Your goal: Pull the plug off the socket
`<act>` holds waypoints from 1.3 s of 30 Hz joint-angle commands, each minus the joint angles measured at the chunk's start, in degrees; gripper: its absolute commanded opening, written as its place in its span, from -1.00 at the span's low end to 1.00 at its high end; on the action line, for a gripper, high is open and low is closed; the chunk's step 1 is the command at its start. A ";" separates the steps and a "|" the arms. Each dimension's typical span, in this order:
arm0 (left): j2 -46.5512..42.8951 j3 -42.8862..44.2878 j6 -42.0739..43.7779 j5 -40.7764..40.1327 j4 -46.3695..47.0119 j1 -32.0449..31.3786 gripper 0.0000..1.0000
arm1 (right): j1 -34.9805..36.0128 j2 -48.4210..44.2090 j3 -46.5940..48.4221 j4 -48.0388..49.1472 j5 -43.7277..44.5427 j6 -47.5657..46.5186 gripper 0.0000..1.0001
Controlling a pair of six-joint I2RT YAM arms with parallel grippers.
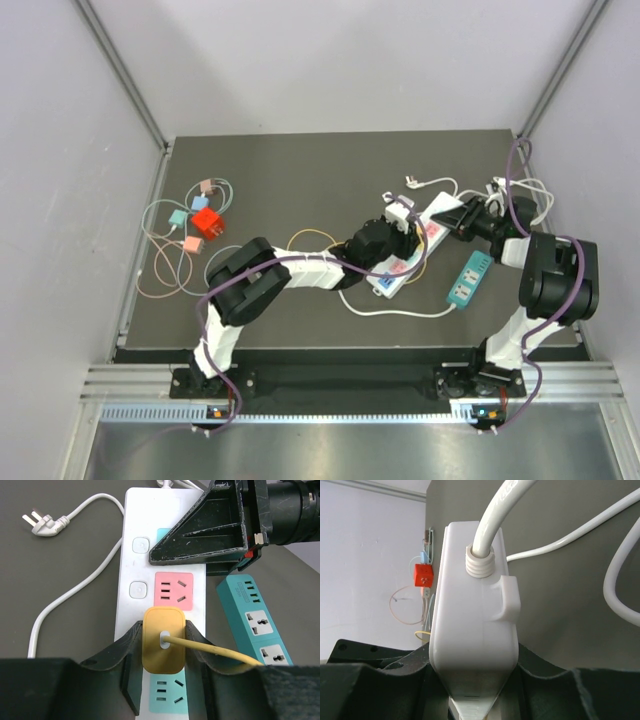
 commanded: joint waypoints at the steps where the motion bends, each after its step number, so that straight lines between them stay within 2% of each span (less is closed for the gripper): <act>1: 0.70 2.69 1.24 -0.15 3.01 -0.68 -0.99 | -0.57 0.09 1.10 3.87 -1.21 -0.12 -1.00; 7: -2.45 2.08 5.89 1.25 2.82 -0.77 -1.00 | -0.75 -0.17 1.10 2.83 -0.69 -1.35 -1.00; 10: -5.96 0.67 11.95 0.73 2.31 -0.77 -1.00 | -1.62 -0.96 0.66 1.68 0.63 -3.11 -1.00; 14: -9.23 0.58 24.41 -2.43 -2.88 -0.95 -1.00 | -2.42 -2.54 0.13 0.80 2.57 -4.61 -1.00; 16: -10.89 -0.12 26.03 -2.61 -3.76 -0.95 -1.00 | -2.77 -2.81 -0.13 1.14 2.39 -4.52 -1.00; 19: -13.09 -1.18 22.19 3.51 -5.07 0.45 -1.00 | -3.21 -2.46 -0.31 2.11 2.22 -3.73 -1.00; 21: -13.62 -0.56 12.45 12.54 -5.61 2.64 -1.00 | -3.38 -2.28 -0.40 2.38 2.22 -3.64 -1.00; 22: -13.80 -0.65 8.23 13.90 -4.74 3.00 -1.00 | -3.47 -2.19 -0.40 2.38 2.22 -3.73 -1.00; 25: -13.63 0.05 3.46 18.99 -4.90 4.23 -1.00 | -3.65 -2.19 -0.48 2.29 2.30 -4.08 -1.00; 27: -13.02 2.07 -3.65 23.90 -5.52 5.37 -1.00 | -3.65 -2.46 -0.57 2.20 2.57 -4.43 -1.00; 29: -13.27 2.25 -6.92 25.60 -4.30 6.69 -1.00 | -3.82 -2.46 -0.57 2.03 2.66 -4.52 -1.00; 33: -16.08 1.90 -2.64 24.72 -5.77 6.70 -1.00 | -4.00 -2.11 -0.66 2.46 2.31 -3.82 -1.00; 36: -17.40 3.04 4.47 23.49 -11.91 6.61 -1.00 | -4.87 -0.97 -2.67 11.92 -0.23 3.89 -1.00; 37: -17.49 3.22 7.72 22.53 -16.98 6.61 -1.00 | -5.14 0.52 -3.29 17.18 -1.11 7.31 -1.00; 38: -17.76 2.96 9.14 22.18 -18.86 6.61 -1.00 | -5.40 1.31 -3.73 24.10 -2.25 12.92 -1.00; 39: -18.19 2.43 10.29 21.56 -20.62 6.52 -1.00 | -5.75 1.84 -4.17 26.87 -2.53 14.71 -1.00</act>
